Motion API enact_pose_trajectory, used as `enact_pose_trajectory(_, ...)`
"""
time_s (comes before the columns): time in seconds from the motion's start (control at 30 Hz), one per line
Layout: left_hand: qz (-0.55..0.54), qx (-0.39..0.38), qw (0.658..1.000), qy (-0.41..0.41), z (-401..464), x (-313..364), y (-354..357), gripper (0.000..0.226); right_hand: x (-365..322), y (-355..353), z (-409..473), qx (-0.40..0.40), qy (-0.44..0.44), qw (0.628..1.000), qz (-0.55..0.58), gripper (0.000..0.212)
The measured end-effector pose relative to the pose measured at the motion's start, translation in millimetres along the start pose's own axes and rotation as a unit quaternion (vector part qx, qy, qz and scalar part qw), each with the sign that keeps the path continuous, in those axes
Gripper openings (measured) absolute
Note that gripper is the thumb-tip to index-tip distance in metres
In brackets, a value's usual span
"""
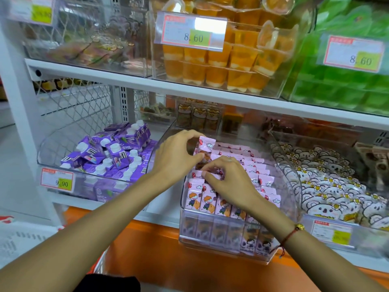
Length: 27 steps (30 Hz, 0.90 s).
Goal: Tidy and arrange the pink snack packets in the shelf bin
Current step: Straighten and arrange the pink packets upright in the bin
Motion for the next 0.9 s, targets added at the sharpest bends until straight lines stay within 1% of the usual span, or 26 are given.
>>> enact_pose_trajectory(0.07,0.023,-0.016,1.000,-0.013,0,0,2,0.038,-2,1,3,0.000,0.004,1.000,0.000,0.017)
enact_pose_trajectory(0.13,0.034,-0.026,0.999,-0.017,0,0,4,0.040,-2,-3,6,0.028,0.033,0.999,0.007,0.033)
enact_pose_trajectory(0.17,0.031,-0.027,0.999,-0.018,0,0,3,0.040,-1,-7,9,0.049,0.053,0.997,0.006,0.037)
enact_pose_trajectory(0.2,0.023,-0.028,0.999,-0.019,0,-1,3,0.039,0,-10,11,0.071,0.069,0.995,0.005,0.033)
enact_pose_trajectory(0.23,0.011,-0.029,0.999,-0.023,-1,-2,2,0.039,1,-13,13,0.091,0.080,0.993,0.001,0.024)
enact_pose_trajectory(0.27,-0.001,-0.031,0.999,-0.027,-3,-3,1,0.040,1,-16,15,0.105,0.083,0.991,-0.001,0.022)
enact_pose_trajectory(0.3,-0.010,-0.033,0.999,-0.028,-6,-4,1,0.043,1,-18,18,0.107,0.076,0.991,0.001,0.033)
enact_pose_trajectory(0.37,-0.026,-0.036,0.999,-0.028,-17,-8,0,0.051,-1,-19,26,0.090,0.027,0.996,0.009,0.051)
enact_pose_trajectory(0.43,-0.052,-0.044,0.996,-0.051,-30,-13,-1,0.057,-2,-19,34,0.057,-0.018,0.998,-0.014,0.055)
enact_pose_trajectory(0.5,-0.071,-0.059,0.992,-0.088,-39,-18,-4,0.056,3,-12,41,0.021,-0.011,0.999,-0.026,0.055)
enact_pose_trajectory(0.53,-0.074,-0.066,0.990,-0.102,-43,-19,-6,0.052,6,-8,44,0.011,0.003,1.000,-0.021,0.056)
enact_pose_trajectory(0.6,-0.089,-0.078,0.986,-0.118,-48,-21,-11,0.036,9,-1,50,-0.004,0.022,1.000,-0.010,0.054)
enact_pose_trajectory(0.67,-0.134,-0.079,0.980,-0.121,-52,-20,-13,0.016,10,5,56,-0.020,0.026,0.999,-0.026,0.046)
enact_pose_trajectory(0.7,-0.153,-0.076,0.978,-0.117,-54,-19,-13,0.012,11,7,58,-0.031,0.028,0.998,-0.036,0.041)
enact_pose_trajectory(0.8,-0.166,-0.055,0.979,-0.101,-56,-14,-13,0.027,13,15,61,-0.078,0.016,0.994,-0.073,0.027)
enact_pose_trajectory(0.9,-0.149,-0.047,0.982,-0.104,-58,-13,-12,0.036,12,18,62,-0.112,-0.002,0.990,-0.084,0.019)
Point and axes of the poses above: each hand's wrist, its own z-axis towards the middle knuckle, its own y-axis out of the palm, x = y × z, the point moved 6 cm from there along z, towards the middle knuckle, and after that the axes turned 15 degrees about -z, right-handed, at the moved point
